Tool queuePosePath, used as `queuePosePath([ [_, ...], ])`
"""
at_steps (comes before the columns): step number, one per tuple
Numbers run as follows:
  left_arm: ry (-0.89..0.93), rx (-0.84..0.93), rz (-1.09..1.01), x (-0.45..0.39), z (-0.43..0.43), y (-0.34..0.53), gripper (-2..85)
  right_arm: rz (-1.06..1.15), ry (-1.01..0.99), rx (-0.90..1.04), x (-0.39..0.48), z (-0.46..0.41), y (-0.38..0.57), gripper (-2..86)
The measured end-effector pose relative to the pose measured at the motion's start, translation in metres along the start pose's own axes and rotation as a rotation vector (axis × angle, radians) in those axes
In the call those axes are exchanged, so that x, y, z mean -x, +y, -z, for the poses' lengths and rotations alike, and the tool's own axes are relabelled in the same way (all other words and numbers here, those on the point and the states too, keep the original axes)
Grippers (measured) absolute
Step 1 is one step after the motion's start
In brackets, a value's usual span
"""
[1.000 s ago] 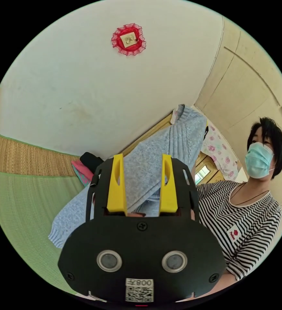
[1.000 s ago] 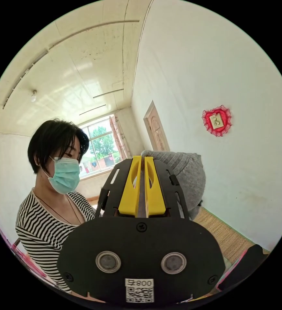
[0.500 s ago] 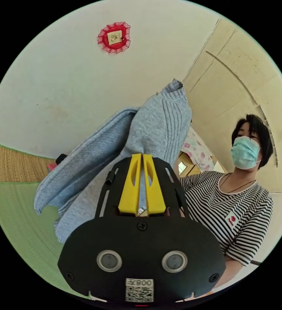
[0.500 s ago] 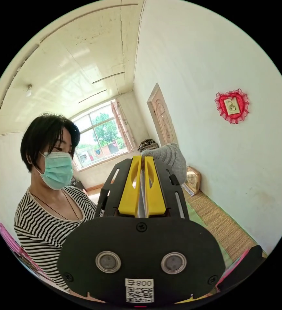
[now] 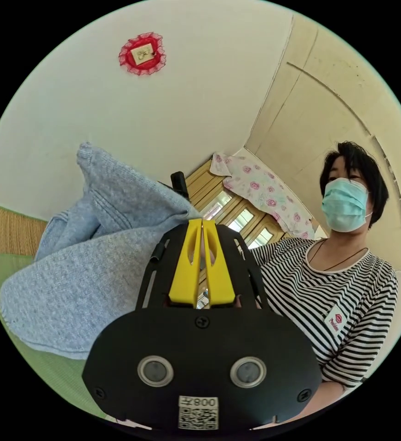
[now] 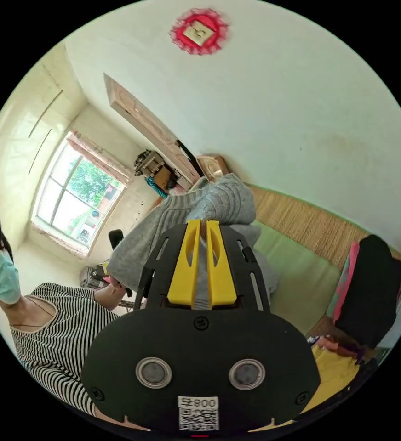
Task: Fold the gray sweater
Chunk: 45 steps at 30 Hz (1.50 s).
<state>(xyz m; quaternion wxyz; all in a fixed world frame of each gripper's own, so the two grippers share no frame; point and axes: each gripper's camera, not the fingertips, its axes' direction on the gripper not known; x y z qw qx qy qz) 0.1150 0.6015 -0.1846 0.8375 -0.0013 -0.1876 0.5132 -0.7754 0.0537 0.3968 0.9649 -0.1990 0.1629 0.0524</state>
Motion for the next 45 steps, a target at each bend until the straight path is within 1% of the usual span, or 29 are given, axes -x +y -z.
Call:
queuePosePath([
  [1, -0.024, 0.029, 0.047, 0.014, -0.009, 0.006, -0.1, -0.033, 0.02, 0.028, -0.012, -0.012, 0.004, 2.7],
  [3, -0.051, 0.083, 0.118, 0.035, -0.023, 0.015, -0.1, -0.186, 0.053, 0.085, -0.058, -0.048, 0.028, 3.3],
  [4, -0.072, 0.125, 0.156, 0.047, -0.032, 0.021, -0.1, -0.209, 0.026, 0.087, -0.067, -0.054, 0.035, 3.4],
  [6, -0.114, 0.196, 0.202, 0.064, -0.046, 0.028, -0.2, -0.239, -0.144, 0.04, -0.087, -0.072, 0.062, 4.8],
  [7, -0.139, 0.238, 0.232, 0.074, -0.056, 0.033, -0.2, -0.231, -0.162, 0.039, -0.088, -0.076, 0.068, 5.3],
  [9, -0.161, 0.306, 0.263, 0.089, -0.071, 0.039, -0.2, -0.218, -0.131, 0.065, -0.088, -0.1, 0.085, 6.7],
  [10, -0.054, 0.291, 0.264, 0.097, -0.081, 0.041, -0.2, -0.221, -0.133, 0.077, -0.089, -0.108, 0.088, 7.2],
  [11, -0.012, 0.28, 0.278, 0.101, -0.085, 0.041, -0.2, -0.237, -0.141, 0.116, -0.093, -0.124, 0.094, 8.2],
  [12, -0.004, 0.284, 0.277, 0.105, -0.095, 0.04, -0.1, -0.26, -0.126, 0.149, -0.099, -0.139, 0.098, 9.4],
  [15, -0.067, 0.416, 0.241, 0.113, -0.124, 0.039, 0.0, -0.312, -0.047, 0.195, -0.121, -0.17, 0.109, 9.7],
  [17, -0.061, 0.435, 0.263, 0.123, -0.132, 0.042, 0.1, -0.328, -0.032, 0.21, -0.134, -0.185, 0.115, 9.6],
  [18, -0.112, 0.451, 0.277, 0.129, -0.134, 0.046, 0.1, -0.335, 0.044, 0.233, -0.142, -0.196, 0.12, 9.2],
  [19, -0.191, 0.481, 0.294, 0.136, -0.133, 0.051, 0.2, -0.336, 0.088, 0.248, -0.145, -0.201, 0.123, 9.1],
  [20, -0.223, 0.496, 0.31, 0.141, -0.132, 0.054, 0.3, -0.357, 0.142, 0.269, -0.154, -0.213, 0.13, 9.0],
  [22, -0.295, 0.562, 0.39, 0.162, -0.127, 0.066, 0.8, -0.384, 0.165, 0.302, -0.169, -0.233, 0.143, 9.2],
  [24, -0.325, 0.595, 0.447, 0.18, -0.123, 0.073, 1.6, -0.442, 0.223, 0.344, -0.191, -0.258, 0.161, 9.9],
  [26, -0.343, 0.607, 0.504, 0.199, -0.119, 0.075, 3.0, -0.483, 0.239, 0.348, -0.207, -0.273, 0.174, 10.6],
  [28, -0.358, 0.632, 0.539, 0.224, -0.121, 0.069, 6.0, -0.502, 0.287, 0.367, -0.22, -0.287, 0.185, 11.2],
  [30, -0.372, 0.671, 0.541, 0.243, -0.129, 0.061, 7.9, -0.522, 0.331, 0.378, -0.236, -0.302, 0.2, 11.6],
  [34, -0.423, 0.745, 0.464, 0.286, -0.16, 0.031, 10.4, -0.527, 0.374, 0.389, -0.252, -0.322, 0.221, 12.3],
  [38, -0.475, 0.791, 0.418, 0.318, -0.185, 0.01, 11.0, -0.523, 0.419, 0.404, -0.266, -0.343, 0.24, 11.9],
  [41, -0.528, 0.896, 0.379, 0.336, -0.206, 0.007, 9.9, -0.556, 0.412, 0.378, -0.276, -0.354, 0.252, 10.3],
  [43, -0.578, 1.006, 0.402, 0.345, -0.212, 0.016, 7.1, -0.568, 0.415, 0.388, -0.28, -0.361, 0.259, 8.5],
  [45, -0.572, 1.006, 0.424, 0.343, -0.205, 0.021, 4.1, -0.565, 0.419, 0.391, -0.277, -0.364, 0.267, 6.0],
])
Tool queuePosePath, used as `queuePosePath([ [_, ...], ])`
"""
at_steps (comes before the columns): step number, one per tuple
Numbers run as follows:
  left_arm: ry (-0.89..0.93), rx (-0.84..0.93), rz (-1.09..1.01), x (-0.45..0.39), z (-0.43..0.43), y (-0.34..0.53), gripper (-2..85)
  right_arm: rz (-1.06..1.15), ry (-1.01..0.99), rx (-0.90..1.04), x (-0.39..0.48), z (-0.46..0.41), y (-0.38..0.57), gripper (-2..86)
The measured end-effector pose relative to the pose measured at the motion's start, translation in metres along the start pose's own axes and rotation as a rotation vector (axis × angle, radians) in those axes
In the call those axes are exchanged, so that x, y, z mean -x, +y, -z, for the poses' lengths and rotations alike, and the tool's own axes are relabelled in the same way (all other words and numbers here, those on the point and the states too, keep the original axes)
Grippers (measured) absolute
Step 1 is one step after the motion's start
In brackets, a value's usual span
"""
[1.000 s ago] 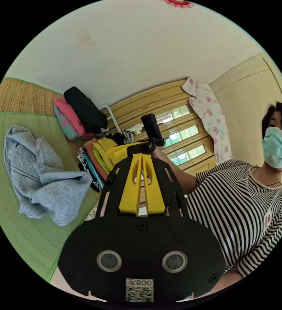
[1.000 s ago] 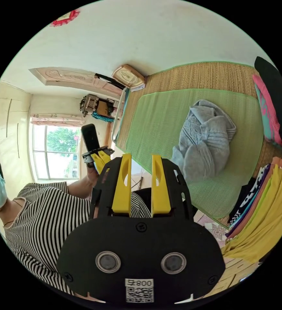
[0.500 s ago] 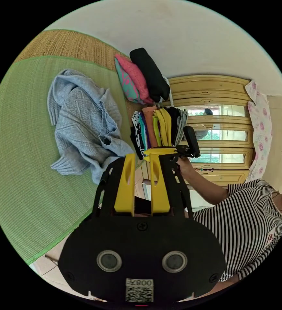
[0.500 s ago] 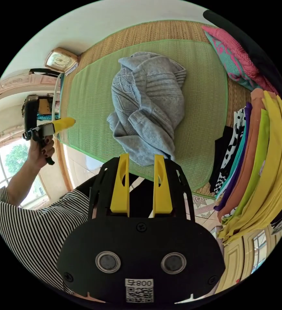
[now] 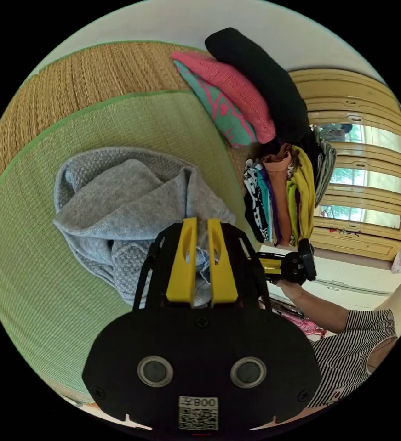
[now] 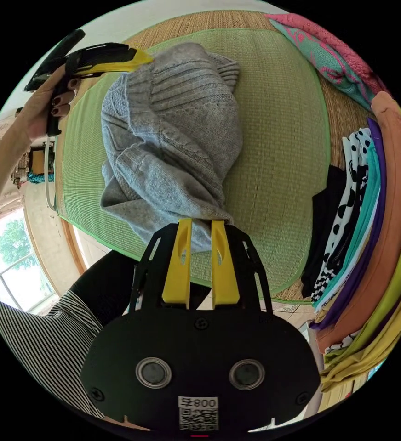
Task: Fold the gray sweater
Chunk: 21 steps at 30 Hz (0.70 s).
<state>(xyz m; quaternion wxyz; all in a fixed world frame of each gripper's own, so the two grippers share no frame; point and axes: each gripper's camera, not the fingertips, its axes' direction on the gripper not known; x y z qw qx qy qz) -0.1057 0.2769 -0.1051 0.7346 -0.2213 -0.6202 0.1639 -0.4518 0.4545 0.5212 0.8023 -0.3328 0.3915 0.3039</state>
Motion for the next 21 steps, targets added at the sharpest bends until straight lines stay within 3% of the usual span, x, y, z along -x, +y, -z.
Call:
queuePosePath([
  [11, 0.416, -0.382, -0.01, -0.003, 0.102, 0.16, 1.1, 0.115, 0.034, -0.254, 0.029, 0.088, 0.106, 1.5],
  [16, 0.588, -0.729, -0.026, -0.013, 0.179, 0.284, 0.8, 0.238, 0.103, -0.446, 0.062, 0.167, 0.17, 1.2],
  [21, 0.637, -1.031, -0.129, -0.04, 0.246, 0.395, 0.8, 0.411, 0.119, -0.679, 0.095, 0.259, 0.242, 1.1],
])
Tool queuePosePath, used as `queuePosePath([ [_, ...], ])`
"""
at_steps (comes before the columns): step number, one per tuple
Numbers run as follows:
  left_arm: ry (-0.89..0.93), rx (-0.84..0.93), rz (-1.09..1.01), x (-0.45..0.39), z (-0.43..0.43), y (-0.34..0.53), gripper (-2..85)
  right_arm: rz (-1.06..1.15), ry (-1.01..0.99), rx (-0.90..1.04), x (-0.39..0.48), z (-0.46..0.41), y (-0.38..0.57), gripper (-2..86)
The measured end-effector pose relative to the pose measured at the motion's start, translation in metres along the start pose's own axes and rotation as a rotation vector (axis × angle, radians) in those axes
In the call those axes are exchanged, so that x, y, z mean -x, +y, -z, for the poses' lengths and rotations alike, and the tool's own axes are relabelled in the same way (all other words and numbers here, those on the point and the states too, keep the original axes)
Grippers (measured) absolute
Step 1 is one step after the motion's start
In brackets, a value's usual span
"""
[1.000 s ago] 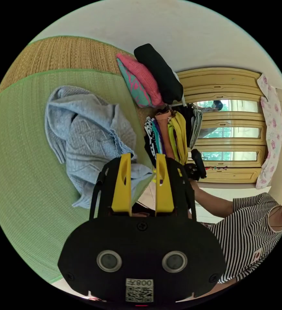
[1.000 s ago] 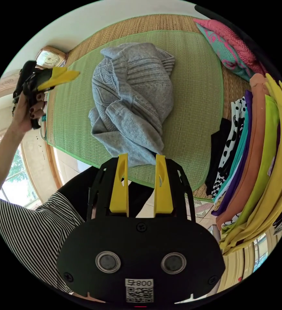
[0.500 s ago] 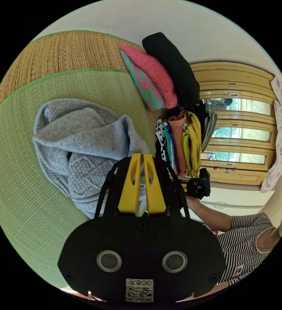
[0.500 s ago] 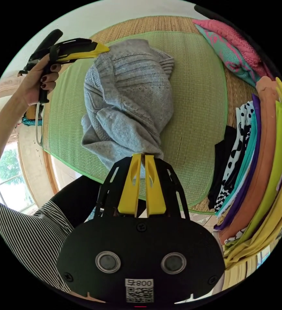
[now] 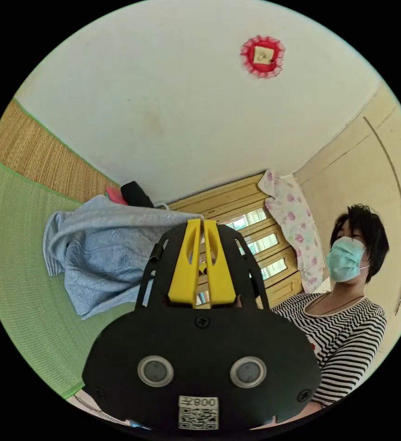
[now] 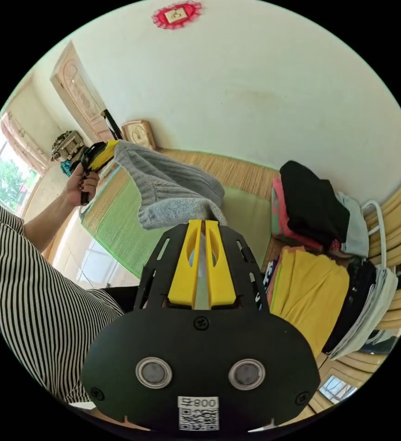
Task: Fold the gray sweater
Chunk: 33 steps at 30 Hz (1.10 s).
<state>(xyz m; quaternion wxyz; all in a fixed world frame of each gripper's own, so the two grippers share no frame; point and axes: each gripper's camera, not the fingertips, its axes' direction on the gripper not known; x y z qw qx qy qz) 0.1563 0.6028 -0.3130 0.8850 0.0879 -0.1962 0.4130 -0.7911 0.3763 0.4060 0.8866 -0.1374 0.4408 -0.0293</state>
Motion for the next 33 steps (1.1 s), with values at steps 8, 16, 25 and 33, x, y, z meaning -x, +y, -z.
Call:
queuePosePath([
  [8, 0.041, -0.231, -0.373, -0.161, 0.107, 0.04, 0.7, 0.286, -0.04, -0.353, 0.043, 0.153, -0.001, 0.8],
  [16, 0.01, -0.309, -0.685, -0.286, 0.176, 0.106, 0.8, 0.471, -0.174, -0.62, 0.061, 0.262, 0.031, 0.7],
  [25, -0.149, -0.335, -0.846, -0.342, 0.209, 0.144, 0.8, 0.604, -0.285, -0.739, 0.067, 0.3, 0.037, 0.6],
  [33, -0.321, -0.291, -0.713, -0.284, 0.209, 0.092, 1.0, 0.531, -0.299, -0.625, 0.037, 0.245, -0.028, 0.7],
])
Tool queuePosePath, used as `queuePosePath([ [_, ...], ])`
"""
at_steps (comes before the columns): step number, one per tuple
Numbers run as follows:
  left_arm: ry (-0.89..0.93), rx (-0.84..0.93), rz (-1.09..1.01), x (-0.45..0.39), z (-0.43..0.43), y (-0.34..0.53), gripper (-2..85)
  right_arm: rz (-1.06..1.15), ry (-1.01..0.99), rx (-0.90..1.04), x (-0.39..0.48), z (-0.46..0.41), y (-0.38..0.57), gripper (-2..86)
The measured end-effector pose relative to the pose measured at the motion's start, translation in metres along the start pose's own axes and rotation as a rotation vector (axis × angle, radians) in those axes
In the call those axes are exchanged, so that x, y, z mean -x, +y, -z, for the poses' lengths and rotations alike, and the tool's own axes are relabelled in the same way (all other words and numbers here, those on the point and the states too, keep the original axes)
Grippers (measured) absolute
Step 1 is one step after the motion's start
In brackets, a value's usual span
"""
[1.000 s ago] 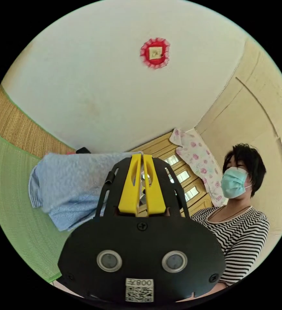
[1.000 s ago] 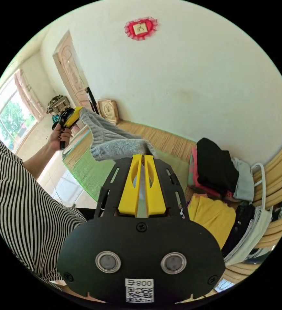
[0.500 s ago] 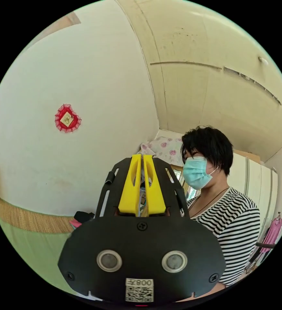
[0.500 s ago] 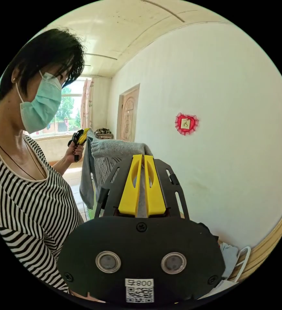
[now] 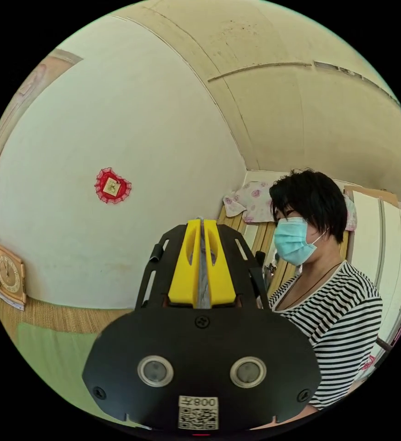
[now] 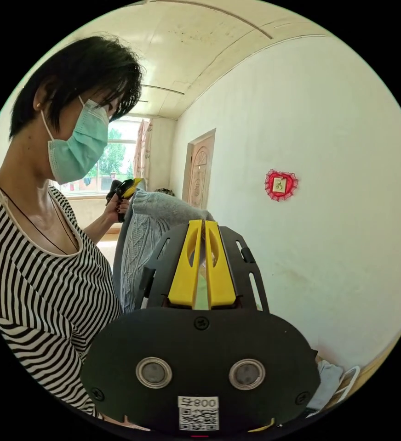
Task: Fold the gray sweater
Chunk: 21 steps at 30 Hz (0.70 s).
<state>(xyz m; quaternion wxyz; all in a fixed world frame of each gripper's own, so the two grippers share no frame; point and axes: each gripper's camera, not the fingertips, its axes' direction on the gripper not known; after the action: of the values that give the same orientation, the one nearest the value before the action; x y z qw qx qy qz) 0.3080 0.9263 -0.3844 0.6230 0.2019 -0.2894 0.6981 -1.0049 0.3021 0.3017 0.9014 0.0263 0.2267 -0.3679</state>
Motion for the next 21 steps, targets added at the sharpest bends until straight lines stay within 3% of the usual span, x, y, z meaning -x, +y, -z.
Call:
queuePosePath([
  [5, -0.14, 0.218, 0.148, 0.117, -0.066, 0.011, 1.9, -0.183, -0.009, 0.221, -0.1, -0.101, 0.009, 0.6],
  [11, -0.279, 0.519, 0.425, 0.294, -0.149, 0.078, 4.6, -0.477, 0.173, 0.652, -0.234, -0.252, 0.063, 0.1],
  [14, -0.238, 0.575, 0.578, 0.351, -0.147, 0.139, 6.3, -0.653, 0.156, 0.756, -0.269, -0.296, 0.11, 0.0],
  [19, -0.201, 0.97, 0.965, 0.406, -0.116, 0.311, 7.0, -0.837, 0.117, 0.861, -0.269, -0.341, 0.191, 0.0],
  [21, -0.17, 1.016, 1.138, 0.411, -0.1, 0.364, 7.1, -0.956, 0.074, 0.96, -0.261, -0.362, 0.236, 0.0],
])
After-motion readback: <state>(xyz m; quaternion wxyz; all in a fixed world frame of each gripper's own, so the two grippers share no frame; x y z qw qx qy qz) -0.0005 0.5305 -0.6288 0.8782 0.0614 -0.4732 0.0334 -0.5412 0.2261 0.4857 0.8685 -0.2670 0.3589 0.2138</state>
